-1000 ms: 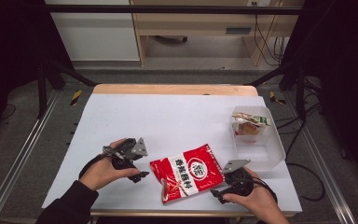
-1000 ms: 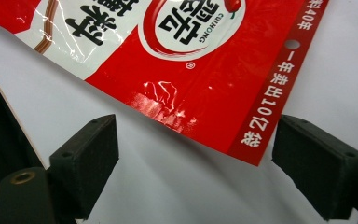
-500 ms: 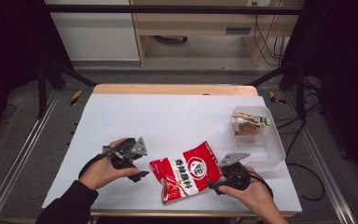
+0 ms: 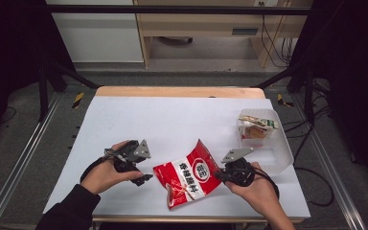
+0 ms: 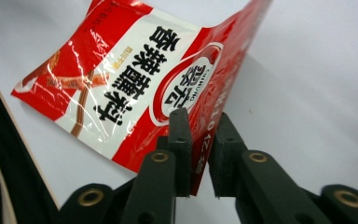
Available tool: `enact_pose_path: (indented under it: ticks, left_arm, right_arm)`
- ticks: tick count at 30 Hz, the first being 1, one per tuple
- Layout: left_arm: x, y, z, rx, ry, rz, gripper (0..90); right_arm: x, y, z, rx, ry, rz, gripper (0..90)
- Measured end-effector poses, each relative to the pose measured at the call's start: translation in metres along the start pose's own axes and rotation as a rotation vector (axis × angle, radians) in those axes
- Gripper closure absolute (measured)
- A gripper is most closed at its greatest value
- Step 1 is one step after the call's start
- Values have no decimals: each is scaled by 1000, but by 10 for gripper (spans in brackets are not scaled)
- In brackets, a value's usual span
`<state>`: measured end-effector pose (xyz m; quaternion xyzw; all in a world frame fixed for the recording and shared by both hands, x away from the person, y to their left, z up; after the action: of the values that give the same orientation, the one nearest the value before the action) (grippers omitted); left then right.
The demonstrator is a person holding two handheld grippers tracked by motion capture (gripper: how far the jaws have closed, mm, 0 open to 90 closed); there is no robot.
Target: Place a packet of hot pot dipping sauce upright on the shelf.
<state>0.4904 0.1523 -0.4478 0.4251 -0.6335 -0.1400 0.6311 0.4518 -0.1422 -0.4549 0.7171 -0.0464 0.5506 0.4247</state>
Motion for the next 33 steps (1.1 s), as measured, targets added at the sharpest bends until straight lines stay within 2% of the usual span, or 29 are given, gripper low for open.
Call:
enact_pose_path:
  ticks: [3,6,12,17,19,20,22,28,33]
  left_arm:
    - [1,2,-1,2,1,-3,117]
    - [2,4,-3,4,0,-5,117]
    - [10,18,-14,31,-7,-6,123]
    - [20,34,-27,64,5,25,130]
    - [22,38,-29,68,4,32,135]
    - [26,45,-34,81,-2,42,140]
    - [30,52,-36,89,-4,55,143]
    - [40,65,-38,100,-23,79,161]
    - [42,69,-36,100,-29,89,170]
  right_arm:
    - [8,-2,0,-14,23,3,899]
    - [15,-3,0,-20,51,3,900]
    - [56,-5,-3,-9,152,43,900]
    - [91,-6,-10,5,237,70,900]
    - [97,-7,-11,10,253,76,900]
    - [108,-8,-15,10,277,84,900]
    - [118,-9,-19,21,306,92,900]
    - [140,-10,-29,53,357,112,900]
    - [152,-11,-34,72,393,116,900]
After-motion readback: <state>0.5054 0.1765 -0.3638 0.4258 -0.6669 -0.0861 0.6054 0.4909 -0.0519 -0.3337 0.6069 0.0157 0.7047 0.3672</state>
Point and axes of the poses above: each handheld gripper's, and its own axes: y roughly backward along the jaws, x roughly out of its top, z roughly to its right, the point moved 5 cm from there along -y, roughly forward along the jaws, and after that the axes turned 15 degrees about z, right-handed, at the moved point
